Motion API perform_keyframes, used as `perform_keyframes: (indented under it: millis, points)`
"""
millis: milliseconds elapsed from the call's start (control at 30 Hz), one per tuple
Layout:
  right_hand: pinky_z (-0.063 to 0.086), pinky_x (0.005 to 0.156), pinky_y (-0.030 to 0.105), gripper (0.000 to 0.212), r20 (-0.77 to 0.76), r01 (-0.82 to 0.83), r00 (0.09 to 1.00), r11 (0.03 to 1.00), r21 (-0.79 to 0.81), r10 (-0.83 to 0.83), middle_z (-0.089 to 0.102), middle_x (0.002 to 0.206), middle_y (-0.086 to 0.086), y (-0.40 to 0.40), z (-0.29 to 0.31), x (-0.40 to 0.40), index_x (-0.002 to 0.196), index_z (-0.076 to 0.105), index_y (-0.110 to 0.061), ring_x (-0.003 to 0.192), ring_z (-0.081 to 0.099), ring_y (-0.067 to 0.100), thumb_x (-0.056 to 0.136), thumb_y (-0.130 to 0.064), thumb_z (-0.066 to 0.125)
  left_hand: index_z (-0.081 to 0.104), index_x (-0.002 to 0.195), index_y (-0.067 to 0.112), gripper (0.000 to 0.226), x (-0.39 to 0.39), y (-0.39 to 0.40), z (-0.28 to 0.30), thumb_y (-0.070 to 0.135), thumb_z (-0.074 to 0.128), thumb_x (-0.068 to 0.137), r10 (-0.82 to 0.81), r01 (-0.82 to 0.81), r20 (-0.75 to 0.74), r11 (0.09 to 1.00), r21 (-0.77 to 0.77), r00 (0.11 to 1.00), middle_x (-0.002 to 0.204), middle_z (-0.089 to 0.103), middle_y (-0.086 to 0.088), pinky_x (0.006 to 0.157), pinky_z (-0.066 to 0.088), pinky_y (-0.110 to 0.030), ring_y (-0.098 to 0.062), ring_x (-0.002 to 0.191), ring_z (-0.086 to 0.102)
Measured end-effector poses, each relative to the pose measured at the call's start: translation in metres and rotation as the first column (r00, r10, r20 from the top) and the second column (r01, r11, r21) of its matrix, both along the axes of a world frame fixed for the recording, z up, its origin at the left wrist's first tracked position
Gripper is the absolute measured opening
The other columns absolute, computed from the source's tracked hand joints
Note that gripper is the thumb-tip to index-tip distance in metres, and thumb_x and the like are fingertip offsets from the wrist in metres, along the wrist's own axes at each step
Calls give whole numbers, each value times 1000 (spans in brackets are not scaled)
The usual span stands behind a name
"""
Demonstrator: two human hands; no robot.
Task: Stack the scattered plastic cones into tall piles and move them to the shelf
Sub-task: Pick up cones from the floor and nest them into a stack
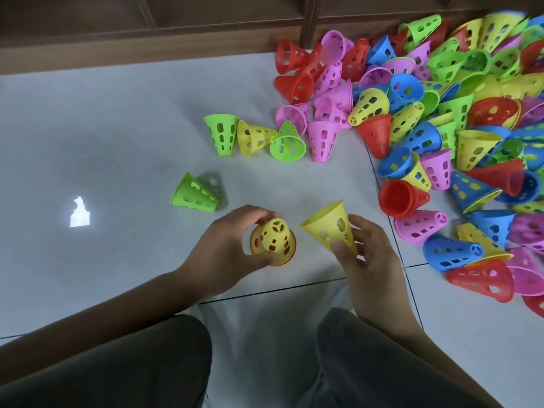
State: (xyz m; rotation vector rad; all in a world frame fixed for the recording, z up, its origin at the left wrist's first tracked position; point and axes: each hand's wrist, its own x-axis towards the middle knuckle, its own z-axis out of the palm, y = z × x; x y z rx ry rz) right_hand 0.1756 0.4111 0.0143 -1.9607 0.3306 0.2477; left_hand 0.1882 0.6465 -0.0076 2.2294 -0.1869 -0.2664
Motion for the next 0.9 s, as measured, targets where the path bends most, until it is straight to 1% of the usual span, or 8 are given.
perform_keyframes:
  millis: [133, 233, 367, 400, 533, 567, 667, 900]
  points:
    - [48, 78, 8, 35, 115, -54, 992, 999, 0, 54, 64, 103, -29, 4, 16, -2, 115, 58, -35, 99, 62, -3, 84, -28, 73, 58, 127, 34, 56, -4, 3, -17, 34, 84, 76, -82, 77, 65, 994, 82, 995, 122, 58, 23, 98, 37, -13, -2, 116, 52]
    - [44, 78, 7, 38, 197, -155, 962, 971, -179, 190, 66, 103, -20, 12, 21, -4, 113, 62, -40, 96, 61, 2, 79, -35, 77, 57, 130, 32, 59, -8, 14, -25, 35, 84, 77, -94, 85, 70, 990, 116, 993, 125, 59, 17, 101, 38, -17, -6, 118, 52]
    - [42, 74, 8, 44, 267, -254, 895, 900, -355, 358, 60, 99, -11, 23, 12, -1, 116, 66, -29, 85, 56, 5, 75, -31, 83, 61, 129, 28, 55, -12, 44, -26, 31, 83, 79, -25, 8, 85, 981, 194, 996, 127, 60, 10, 101, 28, -4, -9, 120, 50]
    - [42, 72, 9, 45, 269, -277, 880, 883, -378, 392, 58, 98, -12, 26, 9, -1, 116, 66, -27, 83, 55, 4, 75, -29, 84, 62, 127, 26, 53, -11, 52, -25, 30, 83, 79, -11, -15, 116, 975, 222, 993, 125, 61, 7, 101, 30, -7, -11, 119, 51]
    - [39, 71, 2, 40, 215, -363, 864, 860, -359, 455, 59, 106, -19, 34, 1, 3, 122, 59, -32, 80, 55, -4, 85, -32, 75, 67, 123, 19, 52, 1, 82, -24, 26, 85, 75, -38, -86, 301, 917, 390, 953, 131, 60, 0, 102, 41, -39, -25, 125, 52]
    - [41, 72, 4, 39, 214, -375, 854, 846, -378, 474, 60, 108, -20, 38, 0, 4, 122, 57, -33, 78, 56, -3, 87, -33, 74, 65, 126, 19, 56, 5, 88, -25, 26, 85, 74, -36, -101, 302, 899, 426, 953, 136, 56, -1, 103, 38, -41, -27, 129, 49]
    - [52, 74, 26, 37, 214, -402, 818, 796, -453, 535, 62, 112, -14, 49, -5, 7, 120, 55, -31, 79, 60, 8, 87, -32, 72, 59, 133, 19, 66, 12, 103, -31, 25, 85, 73, -45, -93, 247, 849, 520, 968, 142, 51, -2, 105, 36, -43, -29, 133, 44]
    - [54, 84, 35, 36, 168, -472, 795, 770, -430, 582, 61, 119, -8, 68, -15, 21, 123, 58, -23, 90, 62, 17, 89, -27, 70, 59, 131, 15, 61, 23, 122, -38, 20, 84, 76, 31, -83, 106, 846, 527, 994, 122, 63, -3, 94, 47, -36, -27, 115, 55]
